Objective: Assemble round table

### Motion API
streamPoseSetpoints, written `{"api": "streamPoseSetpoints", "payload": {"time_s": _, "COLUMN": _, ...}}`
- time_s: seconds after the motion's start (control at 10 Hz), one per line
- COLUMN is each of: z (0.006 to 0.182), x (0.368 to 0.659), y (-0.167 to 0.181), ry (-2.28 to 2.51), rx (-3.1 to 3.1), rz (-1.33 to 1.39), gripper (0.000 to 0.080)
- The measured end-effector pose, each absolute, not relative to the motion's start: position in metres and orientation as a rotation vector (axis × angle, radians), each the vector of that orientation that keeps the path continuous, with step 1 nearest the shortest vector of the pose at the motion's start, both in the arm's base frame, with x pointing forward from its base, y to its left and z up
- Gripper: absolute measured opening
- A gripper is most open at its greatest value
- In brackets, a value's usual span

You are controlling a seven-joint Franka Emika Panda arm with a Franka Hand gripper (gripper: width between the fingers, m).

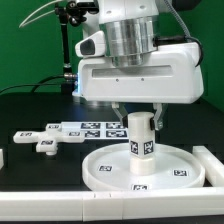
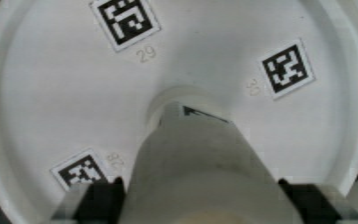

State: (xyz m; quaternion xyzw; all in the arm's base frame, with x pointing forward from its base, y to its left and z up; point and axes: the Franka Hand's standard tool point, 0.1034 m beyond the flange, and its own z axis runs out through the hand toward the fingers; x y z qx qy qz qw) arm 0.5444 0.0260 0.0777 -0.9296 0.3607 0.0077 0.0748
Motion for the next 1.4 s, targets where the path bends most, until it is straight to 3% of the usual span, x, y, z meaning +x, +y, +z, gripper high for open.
{"api": "streamPoseSetpoints", "payload": {"time_s": 0.5, "z": 0.077, "x": 0.546, "y": 0.029, "ry": 1.784, "rx": -2.347, "rz": 0.113, "gripper": 0.0407}}
{"api": "streamPoseSetpoints", "payload": {"time_s": 1.4, "z": 0.077, "x": 0.548, "y": 0.038, "ry": 2.403, "rx": -1.676, "rz": 0.212, "gripper": 0.0409}}
